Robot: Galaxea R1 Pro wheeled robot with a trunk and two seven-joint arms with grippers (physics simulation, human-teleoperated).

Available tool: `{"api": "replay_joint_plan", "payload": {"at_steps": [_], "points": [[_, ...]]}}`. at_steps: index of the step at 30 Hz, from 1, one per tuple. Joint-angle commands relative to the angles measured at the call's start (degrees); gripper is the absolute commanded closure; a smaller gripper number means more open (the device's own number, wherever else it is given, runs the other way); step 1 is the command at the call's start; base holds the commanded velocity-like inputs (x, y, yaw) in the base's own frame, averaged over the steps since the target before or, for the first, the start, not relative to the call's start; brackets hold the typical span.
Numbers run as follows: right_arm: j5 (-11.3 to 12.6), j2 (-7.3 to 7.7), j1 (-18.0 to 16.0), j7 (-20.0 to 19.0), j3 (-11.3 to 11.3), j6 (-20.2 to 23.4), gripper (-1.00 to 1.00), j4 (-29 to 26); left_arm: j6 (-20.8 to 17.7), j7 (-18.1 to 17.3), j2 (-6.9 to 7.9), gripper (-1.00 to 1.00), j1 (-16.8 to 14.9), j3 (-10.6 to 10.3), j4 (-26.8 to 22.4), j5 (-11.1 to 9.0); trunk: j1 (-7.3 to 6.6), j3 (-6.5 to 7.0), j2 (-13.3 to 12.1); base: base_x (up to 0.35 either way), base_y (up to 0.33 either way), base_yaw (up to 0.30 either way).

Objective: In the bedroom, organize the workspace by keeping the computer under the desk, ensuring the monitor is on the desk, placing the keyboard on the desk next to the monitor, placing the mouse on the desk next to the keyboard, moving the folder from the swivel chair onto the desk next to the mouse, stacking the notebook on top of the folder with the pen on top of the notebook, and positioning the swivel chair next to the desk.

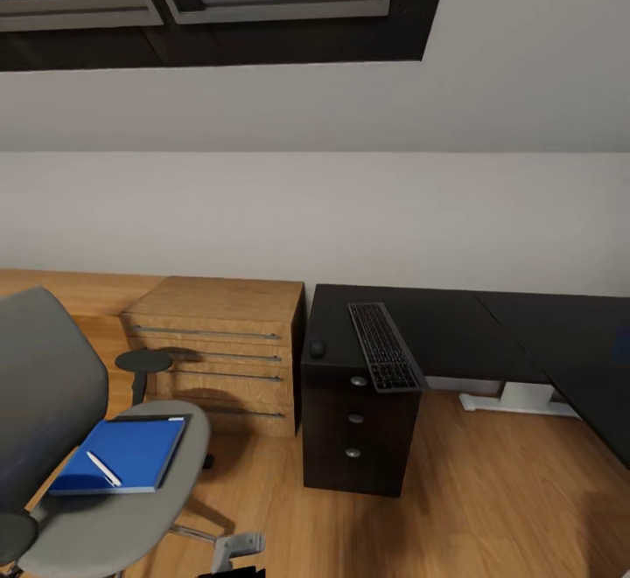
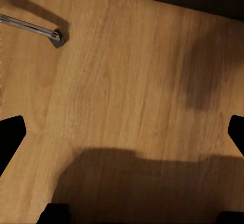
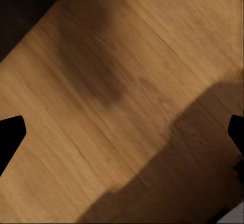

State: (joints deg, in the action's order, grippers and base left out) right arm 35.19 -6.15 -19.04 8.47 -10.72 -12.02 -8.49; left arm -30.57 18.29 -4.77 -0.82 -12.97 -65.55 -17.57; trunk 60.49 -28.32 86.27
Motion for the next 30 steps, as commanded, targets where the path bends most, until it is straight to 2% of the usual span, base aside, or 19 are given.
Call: {"api": "replay_joint_plan", "payload": {"at_steps": [1,6,9,14,20,25,30], "points": [[-0.2,-0.02,0.0,0.1,-0.4,-0.2,-1.00,0.6,-0.1,0.5,0.02,-1.00,0.0,-0.1,0.1,-0.6,-0.23,0.13,-0.4,0.000,0.000,0.000],[-0.4,0.66,0.0,0.1,-0.4,-0.6,-1.00,5.2,0.2,0.5,0.53,-1.00,0.0,-0.1,1.7,-0.5,-1.33,1.02,-2.4,0.000,0.000,0.000],[-0.4,1.36,0.0,0.1,-0.4,-0.6,-1.00,7.5,0.3,0.4,1.77,-1.00,0.0,-0.1,2.8,-0.5,-1.99,1.56,-3.6,0.000,0.000,0.000],[-0.4,2.01,0.1,0.2,-0.3,-0.6,-1.00,9.0,0.3,0.4,3.04,-1.00,0.0,-0.1,3.5,-0.6,-3.08,2.46,-5.6,0.000,0.000,0.000],[-0.5,2.88,0.1,0.2,-0.3,-0.6,-1.00,9.2,0.4,0.4,3.23,-1.00,0.0,-0.1,3.9,-0.7,-4.40,3.54,-8.0,0.000,0.000,0.000],[-0.5,3.06,0.1,0.2,-0.3,-0.6,-1.00,9.3,1.0,0.4,3.10,-1.00,0.0,-0.1,5.0,-0.7,-5.50,4.43,-10.0,0.000,0.000,0.000],[-0.5,3.10,0.1,0.2,-0.3,-0.6,-1.00,9.3,6.2,0.4,3.02,-1.00,0.0,-0.3,9.0,-0.6,-6.60,5.33,-12.0,0.000,0.000,0.000]]}}
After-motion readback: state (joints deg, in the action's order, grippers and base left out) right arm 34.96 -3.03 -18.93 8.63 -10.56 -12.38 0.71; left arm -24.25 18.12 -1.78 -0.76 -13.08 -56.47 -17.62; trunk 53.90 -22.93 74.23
